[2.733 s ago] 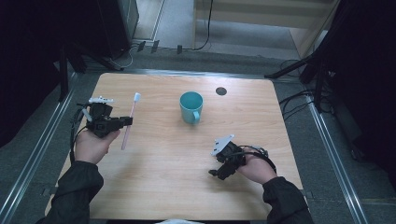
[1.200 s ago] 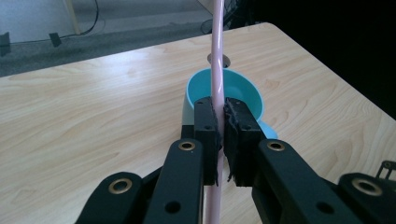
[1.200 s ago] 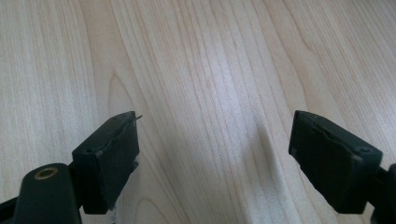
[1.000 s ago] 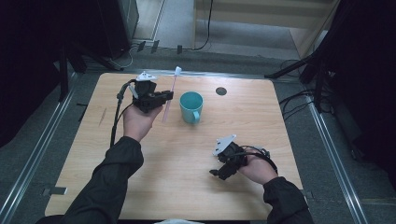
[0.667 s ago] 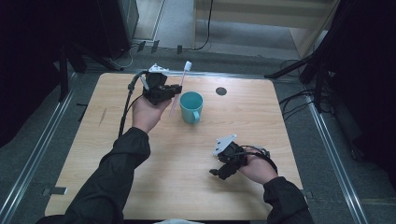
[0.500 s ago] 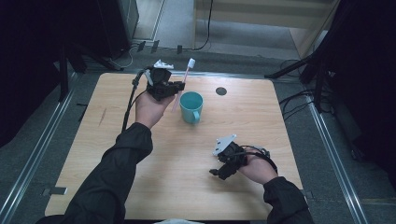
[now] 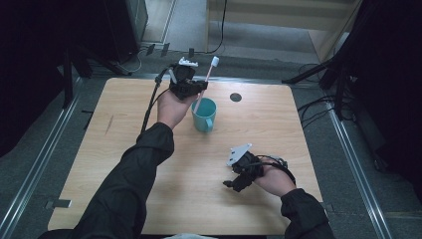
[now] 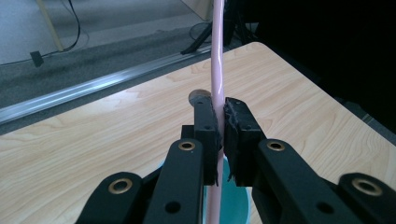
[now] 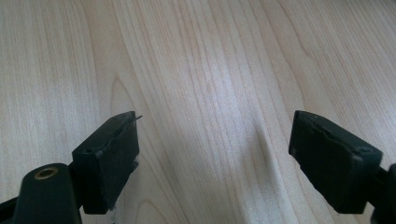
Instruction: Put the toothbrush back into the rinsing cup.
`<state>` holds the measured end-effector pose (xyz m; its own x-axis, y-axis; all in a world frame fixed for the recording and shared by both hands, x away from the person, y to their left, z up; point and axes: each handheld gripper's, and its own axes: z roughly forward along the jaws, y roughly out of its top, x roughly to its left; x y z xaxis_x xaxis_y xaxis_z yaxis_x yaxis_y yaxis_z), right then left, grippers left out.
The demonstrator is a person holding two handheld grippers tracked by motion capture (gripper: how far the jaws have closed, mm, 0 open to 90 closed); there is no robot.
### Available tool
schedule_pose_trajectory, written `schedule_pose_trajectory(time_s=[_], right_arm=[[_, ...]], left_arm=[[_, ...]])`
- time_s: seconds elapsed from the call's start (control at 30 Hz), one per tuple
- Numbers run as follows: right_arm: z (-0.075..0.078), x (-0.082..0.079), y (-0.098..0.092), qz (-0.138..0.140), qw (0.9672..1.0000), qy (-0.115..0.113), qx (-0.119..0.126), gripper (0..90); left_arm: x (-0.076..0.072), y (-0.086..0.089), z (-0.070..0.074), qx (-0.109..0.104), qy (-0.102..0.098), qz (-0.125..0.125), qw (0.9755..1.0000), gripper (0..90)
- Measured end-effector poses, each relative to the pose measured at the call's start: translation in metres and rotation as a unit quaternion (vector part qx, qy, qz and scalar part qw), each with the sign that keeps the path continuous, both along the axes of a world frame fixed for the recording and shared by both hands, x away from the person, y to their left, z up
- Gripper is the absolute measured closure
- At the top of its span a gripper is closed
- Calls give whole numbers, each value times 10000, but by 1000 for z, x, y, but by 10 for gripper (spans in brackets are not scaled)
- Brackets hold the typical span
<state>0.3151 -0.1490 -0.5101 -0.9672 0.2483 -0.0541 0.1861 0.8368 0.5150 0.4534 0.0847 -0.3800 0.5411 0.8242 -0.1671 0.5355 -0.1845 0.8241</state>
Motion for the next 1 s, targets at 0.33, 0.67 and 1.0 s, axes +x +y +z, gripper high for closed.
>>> schedule_pose_trajectory(time_s=[0.33,0.67,1.0], right_arm=[[0,0,0,-11,10000,19,-4,161],[-1,0,1,13,10000,-7,-20,161],[-2,0,2,61,10000,12,-61,161]], left_arm=[[13,-13,-18,39,83,35,10000,839],[15,-16,-36,60,206,90,9997,839],[11,-15,-54,130,406,28,9991,838]])
